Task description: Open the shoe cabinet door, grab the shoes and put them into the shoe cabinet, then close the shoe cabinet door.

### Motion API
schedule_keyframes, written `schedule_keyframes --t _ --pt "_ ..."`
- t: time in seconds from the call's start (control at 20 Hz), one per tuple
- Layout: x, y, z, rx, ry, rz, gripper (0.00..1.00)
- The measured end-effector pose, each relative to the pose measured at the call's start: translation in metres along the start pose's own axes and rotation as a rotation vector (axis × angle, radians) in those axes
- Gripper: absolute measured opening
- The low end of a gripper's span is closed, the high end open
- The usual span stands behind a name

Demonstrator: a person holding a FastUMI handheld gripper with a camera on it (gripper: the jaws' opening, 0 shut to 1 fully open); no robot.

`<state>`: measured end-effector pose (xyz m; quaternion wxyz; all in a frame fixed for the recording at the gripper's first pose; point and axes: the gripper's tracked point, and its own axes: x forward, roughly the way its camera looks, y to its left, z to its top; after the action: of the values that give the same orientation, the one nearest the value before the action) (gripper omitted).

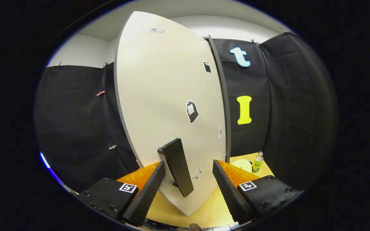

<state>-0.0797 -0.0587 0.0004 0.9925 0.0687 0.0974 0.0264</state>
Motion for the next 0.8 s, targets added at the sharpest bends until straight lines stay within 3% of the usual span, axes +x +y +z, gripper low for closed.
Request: schedule_keyframes --t 0.4,0.8 --pt "0.049 0.065 -0.006 -0.014 -0.01 0.016 0.99" --pt "0.058 0.082 -0.004 -0.032 -0.01 0.02 0.99"
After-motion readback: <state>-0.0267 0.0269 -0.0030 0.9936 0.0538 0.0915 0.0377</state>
